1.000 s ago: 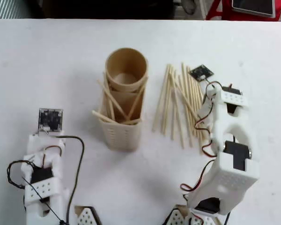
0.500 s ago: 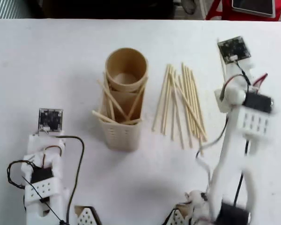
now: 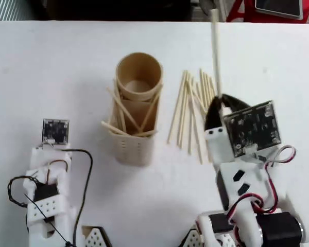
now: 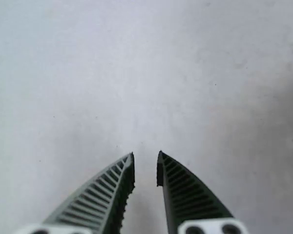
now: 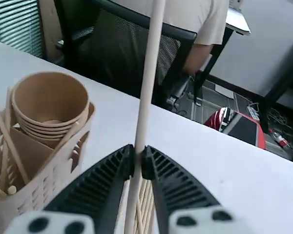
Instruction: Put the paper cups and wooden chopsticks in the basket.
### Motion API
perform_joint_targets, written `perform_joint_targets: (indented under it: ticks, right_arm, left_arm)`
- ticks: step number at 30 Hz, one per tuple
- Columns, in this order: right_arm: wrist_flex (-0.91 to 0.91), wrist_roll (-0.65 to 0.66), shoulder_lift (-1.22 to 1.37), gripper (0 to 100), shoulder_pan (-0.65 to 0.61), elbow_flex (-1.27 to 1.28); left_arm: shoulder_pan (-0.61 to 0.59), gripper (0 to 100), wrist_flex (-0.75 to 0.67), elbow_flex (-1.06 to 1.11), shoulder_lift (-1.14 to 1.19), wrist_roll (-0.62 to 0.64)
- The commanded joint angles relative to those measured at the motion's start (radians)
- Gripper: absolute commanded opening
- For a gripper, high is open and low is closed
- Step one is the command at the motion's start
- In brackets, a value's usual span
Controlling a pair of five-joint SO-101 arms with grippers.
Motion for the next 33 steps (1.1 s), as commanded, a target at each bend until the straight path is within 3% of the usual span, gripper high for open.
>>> perform_joint_targets:
  ticks: [1, 11, 19, 23, 30, 33]
  right_arm:
    - [-0.045, -0.012, -0.007, 1.7, -0.07, -0.02]
    - [-0.209, -0.012, 0.045, 1.7, -0.334, 0.031]
    - [-0.565, -0.012, 0.229, 1.7, -0.464, 0.077]
    - [-0.662, -0.012, 0.334, 1.7, -0.498, 0.077]
    - [-0.659, -0.012, 0.39, 1.9, -0.495, 0.077]
    - [-0.642, -0.012, 0.39, 7.0, -0.495, 0.077]
  left_arm:
    - [-0.008, 10, 0.002, -0.002, -0.016, -0.012]
    - [-0.008, 10, 0.002, -0.002, -0.016, -0.012]
    - [-0.008, 10, 0.002, -0.002, -0.016, -0.012]
    - [-0.008, 10, 0.002, -0.002, -0.016, -0.012]
    - [-0.008, 10, 0.002, -0.002, -0.016, -0.012]
    - [-0.008, 10, 0.002, -0.002, -0.016, -0.012]
